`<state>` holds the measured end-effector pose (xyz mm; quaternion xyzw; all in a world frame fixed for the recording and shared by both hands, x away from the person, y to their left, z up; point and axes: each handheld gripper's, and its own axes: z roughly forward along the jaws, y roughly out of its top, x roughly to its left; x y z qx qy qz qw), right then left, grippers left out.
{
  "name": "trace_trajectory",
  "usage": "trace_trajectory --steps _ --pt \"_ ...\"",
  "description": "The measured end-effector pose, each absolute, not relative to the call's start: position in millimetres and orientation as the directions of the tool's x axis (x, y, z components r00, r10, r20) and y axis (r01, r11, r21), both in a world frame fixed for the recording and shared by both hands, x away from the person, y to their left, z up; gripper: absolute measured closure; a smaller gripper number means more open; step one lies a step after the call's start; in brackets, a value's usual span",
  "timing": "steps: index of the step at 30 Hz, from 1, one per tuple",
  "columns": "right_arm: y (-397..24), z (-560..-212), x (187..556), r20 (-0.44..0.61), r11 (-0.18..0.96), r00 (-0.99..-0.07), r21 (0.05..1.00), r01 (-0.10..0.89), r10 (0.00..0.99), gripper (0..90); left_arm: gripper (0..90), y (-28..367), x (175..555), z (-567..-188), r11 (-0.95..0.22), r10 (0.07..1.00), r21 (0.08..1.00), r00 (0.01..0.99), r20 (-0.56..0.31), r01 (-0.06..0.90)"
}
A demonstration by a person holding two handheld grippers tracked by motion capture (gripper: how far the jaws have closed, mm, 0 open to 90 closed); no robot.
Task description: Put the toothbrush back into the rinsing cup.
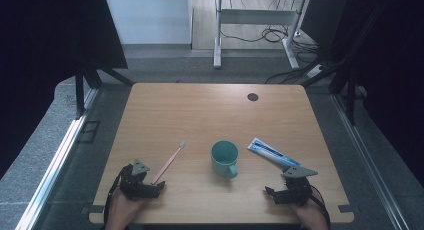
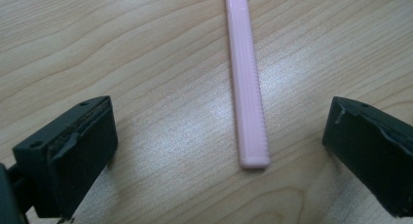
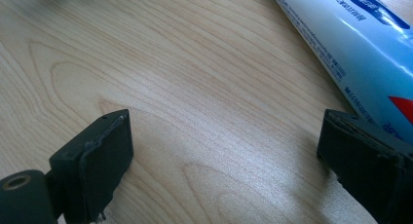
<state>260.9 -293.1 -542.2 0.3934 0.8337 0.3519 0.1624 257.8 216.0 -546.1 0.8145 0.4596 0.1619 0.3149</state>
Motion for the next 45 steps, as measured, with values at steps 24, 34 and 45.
trace_trajectory --steps 24,34,45 --pt "-292.5 -542.4 260.9 0.006 0.451 -0.646 0.712 0.539 0.763 3.7 0.0 215.2 259.2 -546.3 -0.375 0.852 0.664 0.523 -0.029 0.647" --pt "-292.5 -542.4 261.0 0.007 0.451 -0.647 0.711 0.539 0.763 3.6 0.0 213.9 261.8 -544.1 -0.383 0.854 0.644 0.519 -0.026 0.662" --pt "-292.4 -542.4 260.9 0.006 0.451 -0.646 0.711 0.539 0.764 3.6 4.6 212.4 265.9 -537.0 -0.382 0.862 0.616 0.507 -0.033 0.689"
